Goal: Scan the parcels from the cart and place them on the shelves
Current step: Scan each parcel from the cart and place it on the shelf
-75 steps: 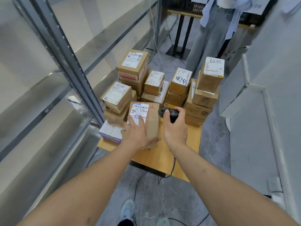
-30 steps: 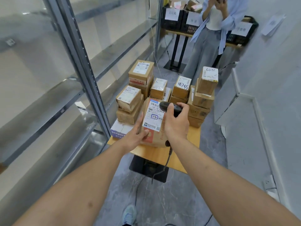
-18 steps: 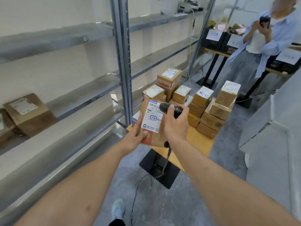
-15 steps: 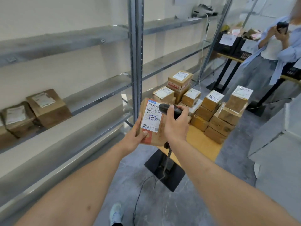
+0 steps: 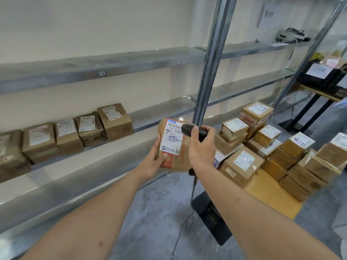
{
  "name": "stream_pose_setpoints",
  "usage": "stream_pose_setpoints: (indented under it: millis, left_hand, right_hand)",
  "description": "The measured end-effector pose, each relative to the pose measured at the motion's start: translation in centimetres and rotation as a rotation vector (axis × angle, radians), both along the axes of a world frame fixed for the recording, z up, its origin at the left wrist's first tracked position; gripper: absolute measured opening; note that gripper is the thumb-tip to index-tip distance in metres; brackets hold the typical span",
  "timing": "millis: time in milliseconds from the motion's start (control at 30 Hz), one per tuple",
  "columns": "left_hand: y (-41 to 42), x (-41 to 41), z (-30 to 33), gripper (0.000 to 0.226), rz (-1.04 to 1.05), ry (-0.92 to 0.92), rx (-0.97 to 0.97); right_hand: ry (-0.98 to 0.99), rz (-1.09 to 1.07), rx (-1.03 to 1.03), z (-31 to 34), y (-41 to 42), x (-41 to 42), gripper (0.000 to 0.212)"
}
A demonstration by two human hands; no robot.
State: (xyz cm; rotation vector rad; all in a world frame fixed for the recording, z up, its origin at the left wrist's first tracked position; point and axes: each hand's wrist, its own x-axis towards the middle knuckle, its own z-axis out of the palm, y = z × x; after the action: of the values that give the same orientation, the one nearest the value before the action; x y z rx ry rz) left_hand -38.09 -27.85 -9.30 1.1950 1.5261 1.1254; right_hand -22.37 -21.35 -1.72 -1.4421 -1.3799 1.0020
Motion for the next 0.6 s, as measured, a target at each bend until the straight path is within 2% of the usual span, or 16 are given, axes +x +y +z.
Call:
stream_pose_setpoints:
  millis: [100, 233, 367, 600]
  left_hand:
    - [0.3, -3.9, -1.1, 0.098, 0.055, -0.004, -0.011]
    - [0.6, -8.7, -0.2, 0.079, 0.150, -0.016, -0.050]
    - [1.8, -12.5, -0.2, 0.076, 0.223, -0.054, -0.125]
    - [6.6, -16.3, -0.6, 0.072, 0.326, 0.012, -0.232]
  right_hand:
    - [-0.025, 0.049, 0.031, -0.1, -0.3, -3.7, 0.024]
    - [-0.030, 0.101, 0.050, -0.2, -0.3, -8.8, 0.024]
    - [-0.041, 0.132, 0.045, -0.8, 0.4, -12.4, 0.023]
    - [-0.043, 0.178, 0.014, -0.8, 5.8, -15.9, 0.029]
